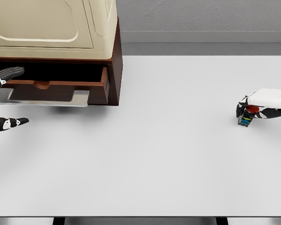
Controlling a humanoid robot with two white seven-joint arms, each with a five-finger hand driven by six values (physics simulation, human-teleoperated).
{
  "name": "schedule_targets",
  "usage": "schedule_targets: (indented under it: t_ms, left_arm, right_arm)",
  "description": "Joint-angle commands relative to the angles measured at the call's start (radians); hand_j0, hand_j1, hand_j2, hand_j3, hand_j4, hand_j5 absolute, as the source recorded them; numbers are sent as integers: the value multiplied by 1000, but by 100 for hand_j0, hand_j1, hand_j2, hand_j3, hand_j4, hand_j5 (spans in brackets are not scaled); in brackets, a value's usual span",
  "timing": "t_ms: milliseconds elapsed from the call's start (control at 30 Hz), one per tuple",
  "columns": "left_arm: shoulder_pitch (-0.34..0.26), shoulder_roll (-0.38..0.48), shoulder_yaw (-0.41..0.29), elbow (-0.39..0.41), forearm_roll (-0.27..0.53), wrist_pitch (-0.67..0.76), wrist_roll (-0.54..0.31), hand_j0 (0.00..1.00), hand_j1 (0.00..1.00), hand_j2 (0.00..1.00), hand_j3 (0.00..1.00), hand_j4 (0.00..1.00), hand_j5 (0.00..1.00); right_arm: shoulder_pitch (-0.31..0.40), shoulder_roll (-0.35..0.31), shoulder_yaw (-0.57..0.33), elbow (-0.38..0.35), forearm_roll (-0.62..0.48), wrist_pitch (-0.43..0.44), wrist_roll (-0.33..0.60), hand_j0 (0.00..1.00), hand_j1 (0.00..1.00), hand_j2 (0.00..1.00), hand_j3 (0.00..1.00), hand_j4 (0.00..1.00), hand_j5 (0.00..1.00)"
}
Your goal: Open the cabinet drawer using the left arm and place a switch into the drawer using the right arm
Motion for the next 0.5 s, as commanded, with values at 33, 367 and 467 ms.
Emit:
schedule_targets:
  t_ms: [33, 367, 467]
  left_arm:
    - [0, 1, 0, -2, 8, 3, 0, 100, 100, 100, 100, 100, 100]
    - [0, 1, 0, 0, 8, 3, 0, 100, 100, 100, 100, 100, 100]
    - [0, 1, 0, 0, 8, 3, 0, 100, 100, 100, 100, 100, 100]
  right_arm:
    - [0, -4, -1, -5, -6, 3, 0, 51, 51, 51, 51, 51, 51]
    - [-15, -20, -3, -54, -8, 3, 0, 51, 51, 51, 51, 51, 51]
    - [-26, -20, -3, -59, -8, 3, 0, 51, 51, 51, 51, 51, 51]
